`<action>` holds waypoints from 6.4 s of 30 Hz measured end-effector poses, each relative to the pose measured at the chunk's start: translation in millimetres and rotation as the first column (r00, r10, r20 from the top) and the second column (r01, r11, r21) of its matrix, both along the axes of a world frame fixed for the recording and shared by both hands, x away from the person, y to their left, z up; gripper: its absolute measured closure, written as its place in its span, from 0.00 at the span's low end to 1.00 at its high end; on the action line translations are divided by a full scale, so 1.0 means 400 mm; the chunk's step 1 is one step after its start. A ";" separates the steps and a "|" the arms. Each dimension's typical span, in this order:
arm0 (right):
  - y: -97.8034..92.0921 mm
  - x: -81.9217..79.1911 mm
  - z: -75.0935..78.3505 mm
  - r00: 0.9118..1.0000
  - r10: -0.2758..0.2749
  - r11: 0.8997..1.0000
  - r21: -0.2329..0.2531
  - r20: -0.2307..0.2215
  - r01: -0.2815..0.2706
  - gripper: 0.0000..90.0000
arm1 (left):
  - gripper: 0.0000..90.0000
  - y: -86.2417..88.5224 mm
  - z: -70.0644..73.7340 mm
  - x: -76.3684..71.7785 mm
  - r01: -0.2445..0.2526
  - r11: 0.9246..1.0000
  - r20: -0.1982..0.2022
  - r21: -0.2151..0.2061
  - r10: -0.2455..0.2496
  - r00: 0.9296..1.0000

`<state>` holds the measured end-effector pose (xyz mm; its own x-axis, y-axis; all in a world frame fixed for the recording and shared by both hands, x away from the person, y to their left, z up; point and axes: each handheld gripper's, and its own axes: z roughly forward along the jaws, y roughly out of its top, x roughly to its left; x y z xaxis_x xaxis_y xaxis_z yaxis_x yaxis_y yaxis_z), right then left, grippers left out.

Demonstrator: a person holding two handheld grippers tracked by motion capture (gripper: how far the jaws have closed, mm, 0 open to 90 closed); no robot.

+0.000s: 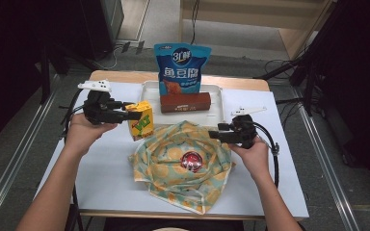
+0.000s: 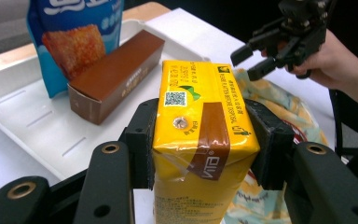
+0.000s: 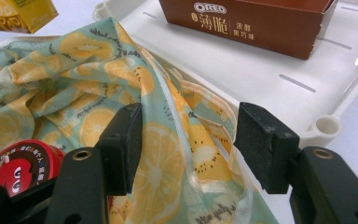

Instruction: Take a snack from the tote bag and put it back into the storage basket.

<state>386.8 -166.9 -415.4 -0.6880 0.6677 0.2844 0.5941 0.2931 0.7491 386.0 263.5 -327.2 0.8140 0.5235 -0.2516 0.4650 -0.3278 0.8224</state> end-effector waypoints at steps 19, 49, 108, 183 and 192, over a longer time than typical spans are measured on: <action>0.000 -0.002 0.000 1.000 0.000 1.000 0.000 -0.004 0.000 0.47 | 0.57 -0.018 -0.017 0.076 -0.007 0.999 -0.017 0.040 0.008 1.000; -0.008 -0.020 -0.001 1.000 -0.012 1.000 0.002 0.000 0.012 0.47 | 0.57 -0.033 -0.044 0.172 -0.072 0.997 0.025 0.025 0.072 0.997; -0.014 -0.033 -0.010 1.000 -0.004 1.000 -0.018 -0.010 0.004 0.46 | 0.57 -0.074 -0.187 0.223 -0.042 0.997 0.059 0.071 0.037 0.998; -0.002 -0.015 0.002 1.000 0.016 1.000 -0.022 0.009 -0.016 0.46 | 0.70 0.023 -0.188 0.095 -0.046 0.995 -0.072 0.086 0.052 0.996; 0.000 -0.015 0.001 1.000 0.019 0.999 -0.027 0.011 -0.019 0.46 | 0.95 -0.009 -0.194 0.093 -0.021 0.995 -0.086 0.095 0.029 0.996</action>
<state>380.7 -166.8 -415.0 -0.7037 0.6618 0.2584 0.5798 0.3248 0.7472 423.2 260.1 -404.7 0.7775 0.5680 -0.2701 0.5428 -0.3891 0.7443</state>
